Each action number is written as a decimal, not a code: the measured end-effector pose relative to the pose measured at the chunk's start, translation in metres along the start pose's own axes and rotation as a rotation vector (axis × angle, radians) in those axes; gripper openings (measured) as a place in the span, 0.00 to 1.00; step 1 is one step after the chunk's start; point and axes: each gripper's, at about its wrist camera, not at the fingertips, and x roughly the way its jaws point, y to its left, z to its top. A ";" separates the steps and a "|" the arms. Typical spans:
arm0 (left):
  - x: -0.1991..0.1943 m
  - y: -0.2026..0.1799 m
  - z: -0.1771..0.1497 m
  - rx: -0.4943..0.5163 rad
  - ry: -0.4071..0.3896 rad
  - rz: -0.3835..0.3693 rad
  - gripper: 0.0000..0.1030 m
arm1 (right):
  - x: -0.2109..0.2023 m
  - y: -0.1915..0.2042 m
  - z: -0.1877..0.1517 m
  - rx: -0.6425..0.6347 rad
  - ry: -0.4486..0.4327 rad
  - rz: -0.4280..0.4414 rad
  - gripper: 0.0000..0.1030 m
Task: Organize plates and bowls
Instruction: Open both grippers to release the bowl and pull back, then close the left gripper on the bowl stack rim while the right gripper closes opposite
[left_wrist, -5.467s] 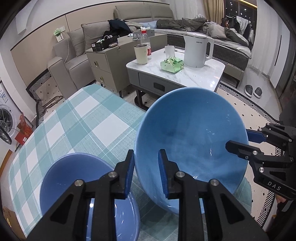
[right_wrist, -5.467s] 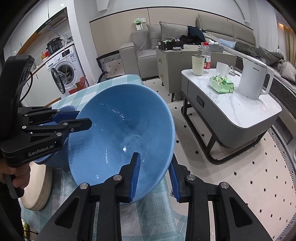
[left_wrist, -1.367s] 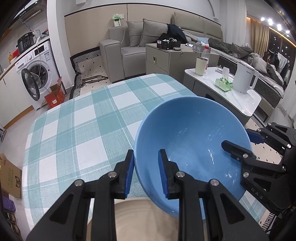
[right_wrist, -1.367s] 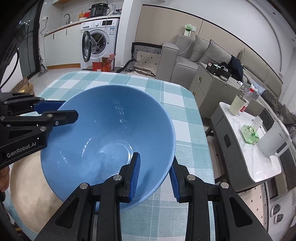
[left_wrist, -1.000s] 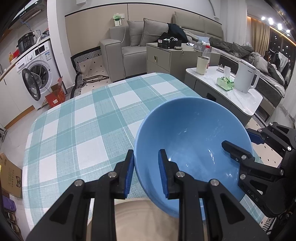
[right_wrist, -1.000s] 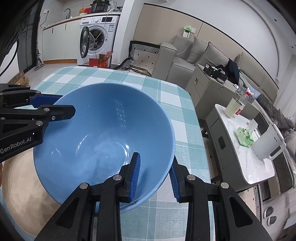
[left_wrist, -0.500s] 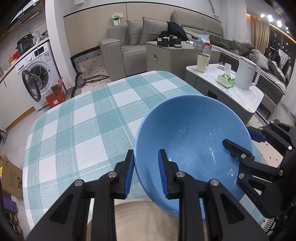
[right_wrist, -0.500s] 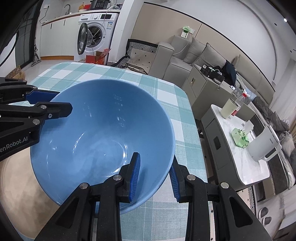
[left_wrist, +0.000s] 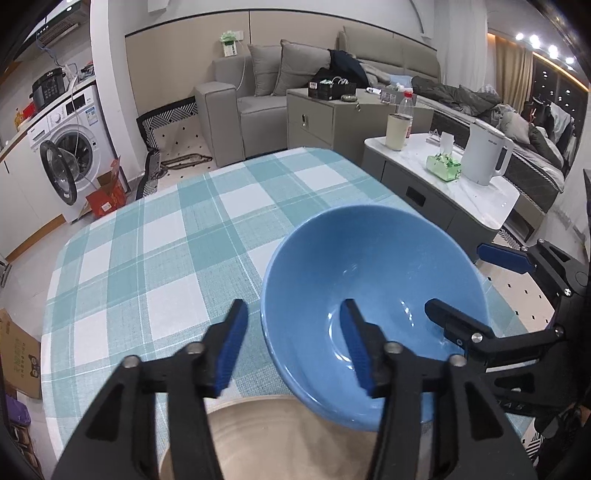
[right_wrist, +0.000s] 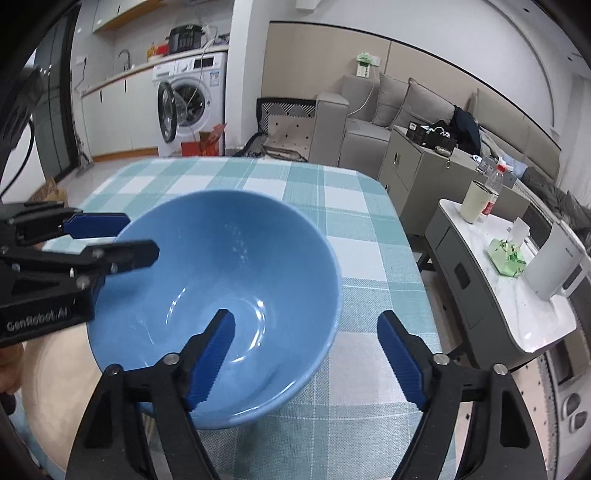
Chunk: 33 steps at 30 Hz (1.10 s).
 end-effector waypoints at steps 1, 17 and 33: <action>-0.002 -0.001 0.001 0.005 -0.005 -0.001 0.52 | -0.002 -0.002 0.000 0.011 -0.003 -0.001 0.84; -0.025 0.005 -0.006 -0.054 -0.093 0.035 0.96 | -0.031 -0.030 -0.023 0.063 -0.031 0.079 0.99; -0.027 0.004 -0.026 -0.093 -0.084 0.057 0.97 | -0.039 -0.043 -0.020 0.081 -0.026 0.153 0.99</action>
